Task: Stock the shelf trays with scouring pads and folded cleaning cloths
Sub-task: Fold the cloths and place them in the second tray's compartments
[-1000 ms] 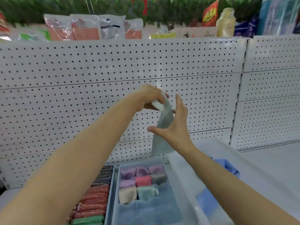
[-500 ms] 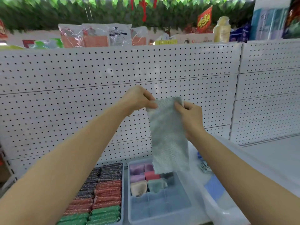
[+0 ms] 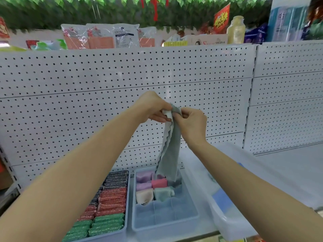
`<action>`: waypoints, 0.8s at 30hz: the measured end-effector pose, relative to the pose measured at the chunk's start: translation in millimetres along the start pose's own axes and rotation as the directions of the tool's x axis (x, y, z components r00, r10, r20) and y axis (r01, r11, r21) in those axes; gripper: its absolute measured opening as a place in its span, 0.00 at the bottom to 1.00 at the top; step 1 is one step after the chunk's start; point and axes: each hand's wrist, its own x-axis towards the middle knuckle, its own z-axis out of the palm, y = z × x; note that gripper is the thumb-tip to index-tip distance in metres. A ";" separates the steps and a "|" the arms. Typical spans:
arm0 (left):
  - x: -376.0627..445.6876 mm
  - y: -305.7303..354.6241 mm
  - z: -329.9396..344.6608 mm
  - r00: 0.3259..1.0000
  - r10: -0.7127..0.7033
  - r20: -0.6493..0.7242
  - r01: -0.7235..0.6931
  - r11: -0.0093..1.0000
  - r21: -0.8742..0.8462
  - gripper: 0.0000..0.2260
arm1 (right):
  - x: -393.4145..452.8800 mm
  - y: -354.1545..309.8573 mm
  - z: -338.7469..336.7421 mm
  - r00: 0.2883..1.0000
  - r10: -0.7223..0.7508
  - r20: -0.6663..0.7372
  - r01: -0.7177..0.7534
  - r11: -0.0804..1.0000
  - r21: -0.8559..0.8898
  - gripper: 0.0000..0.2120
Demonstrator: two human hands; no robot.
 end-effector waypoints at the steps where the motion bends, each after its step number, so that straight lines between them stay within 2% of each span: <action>1: -1.5 1.4 1.1 1.000 0.000 -0.006 0.000 1.000 -0.027 0.08 | 1.6 0.5 -1.6 1.000 -0.005 0.014 0.005 1.000 0.008 0.24; 5: -5.5 5.6 3.6 1.000 -0.004 -0.031 0.001 0.997 -0.082 0.08 | 5.6 2.7 -5.2 0.997 -0.049 0.063 0.050 0.999 -0.006 0.23; 8: -8.5 6.5 8.5 0.998 0.000 -0.060 -0.004 0.997 -0.071 0.06 | 2.7 2.8 -5.3 0.991 -0.094 0.094 0.102 0.991 -0.086 0.18; 13: -12.5 1.8 15.1 0.999 0.033 -0.038 -0.033 0.999 0.006 0.17 | -3.9 -2.5 -10.5 0.979 -0.125 0.159 0.158 0.964 -0.215 0.16; 20: -12.0 -7.1 14.5 0.992 0.117 -0.044 -0.119 0.991 -0.054 0.05 | 4.9 -1.9 -21.2 0.972 -0.136 0.193 0.184 0.948 -0.258 0.13; 24: -11.8 -9.0 19.1 0.990 0.121 -0.072 -0.125 0.991 -0.050 0.05 | 5.7 -0.5 -24.0 0.983 -0.102 0.155 0.142 0.949 -0.281 0.20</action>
